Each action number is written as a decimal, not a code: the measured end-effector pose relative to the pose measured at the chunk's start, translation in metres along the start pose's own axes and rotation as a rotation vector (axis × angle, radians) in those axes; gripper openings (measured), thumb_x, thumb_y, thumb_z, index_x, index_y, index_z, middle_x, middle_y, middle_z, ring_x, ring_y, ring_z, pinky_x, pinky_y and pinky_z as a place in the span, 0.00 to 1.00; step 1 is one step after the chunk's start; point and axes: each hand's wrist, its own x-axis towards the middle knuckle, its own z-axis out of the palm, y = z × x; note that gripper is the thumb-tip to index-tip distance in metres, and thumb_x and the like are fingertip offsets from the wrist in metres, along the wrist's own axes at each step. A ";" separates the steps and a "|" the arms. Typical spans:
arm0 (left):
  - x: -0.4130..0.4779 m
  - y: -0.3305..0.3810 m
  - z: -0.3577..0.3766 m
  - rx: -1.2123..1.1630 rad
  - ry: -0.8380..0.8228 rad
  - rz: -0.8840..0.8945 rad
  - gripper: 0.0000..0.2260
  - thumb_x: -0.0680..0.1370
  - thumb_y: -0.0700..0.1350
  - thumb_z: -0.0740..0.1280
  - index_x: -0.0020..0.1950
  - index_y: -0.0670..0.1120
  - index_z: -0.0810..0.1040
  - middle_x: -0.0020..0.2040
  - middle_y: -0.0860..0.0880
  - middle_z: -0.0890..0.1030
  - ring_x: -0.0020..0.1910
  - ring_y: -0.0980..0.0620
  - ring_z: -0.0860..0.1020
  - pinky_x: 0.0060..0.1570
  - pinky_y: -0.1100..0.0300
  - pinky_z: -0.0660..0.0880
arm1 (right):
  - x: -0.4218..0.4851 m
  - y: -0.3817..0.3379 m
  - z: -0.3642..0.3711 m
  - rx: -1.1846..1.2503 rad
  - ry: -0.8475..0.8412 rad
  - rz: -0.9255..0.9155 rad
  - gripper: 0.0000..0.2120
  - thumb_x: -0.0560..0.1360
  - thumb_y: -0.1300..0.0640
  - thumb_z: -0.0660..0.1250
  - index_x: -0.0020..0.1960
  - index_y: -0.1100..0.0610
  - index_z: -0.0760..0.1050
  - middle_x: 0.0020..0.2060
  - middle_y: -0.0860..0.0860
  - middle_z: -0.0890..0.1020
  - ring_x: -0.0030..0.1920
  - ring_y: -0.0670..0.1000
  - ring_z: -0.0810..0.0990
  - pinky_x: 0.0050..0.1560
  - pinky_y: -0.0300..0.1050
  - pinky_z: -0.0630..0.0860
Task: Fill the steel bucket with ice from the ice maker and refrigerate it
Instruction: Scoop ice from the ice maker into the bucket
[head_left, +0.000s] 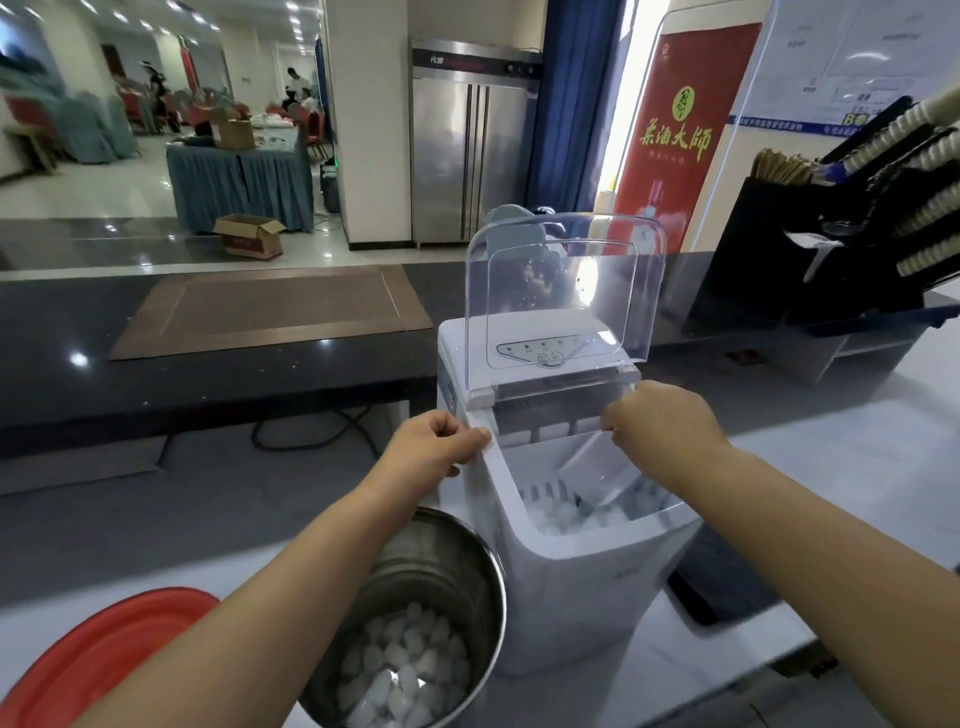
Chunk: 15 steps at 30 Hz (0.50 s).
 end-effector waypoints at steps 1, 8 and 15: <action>0.001 0.000 0.000 0.003 -0.006 -0.002 0.11 0.73 0.47 0.72 0.37 0.46 0.72 0.33 0.51 0.79 0.33 0.58 0.77 0.37 0.63 0.75 | 0.003 -0.001 0.002 0.017 -0.013 -0.025 0.14 0.76 0.60 0.63 0.56 0.46 0.80 0.50 0.52 0.80 0.51 0.55 0.79 0.41 0.43 0.72; 0.003 -0.003 0.001 -0.012 -0.017 -0.007 0.10 0.73 0.46 0.71 0.37 0.46 0.72 0.30 0.54 0.78 0.30 0.61 0.76 0.35 0.63 0.73 | 0.019 -0.009 0.022 0.311 -0.155 -0.107 0.10 0.73 0.56 0.66 0.51 0.46 0.82 0.50 0.48 0.82 0.51 0.53 0.78 0.44 0.42 0.73; 0.006 -0.008 0.002 -0.033 -0.002 -0.017 0.10 0.73 0.47 0.71 0.37 0.47 0.73 0.32 0.53 0.80 0.34 0.57 0.78 0.39 0.60 0.77 | 0.024 -0.008 0.036 0.431 -0.225 -0.126 0.07 0.72 0.57 0.68 0.46 0.49 0.83 0.47 0.46 0.83 0.48 0.51 0.79 0.47 0.43 0.75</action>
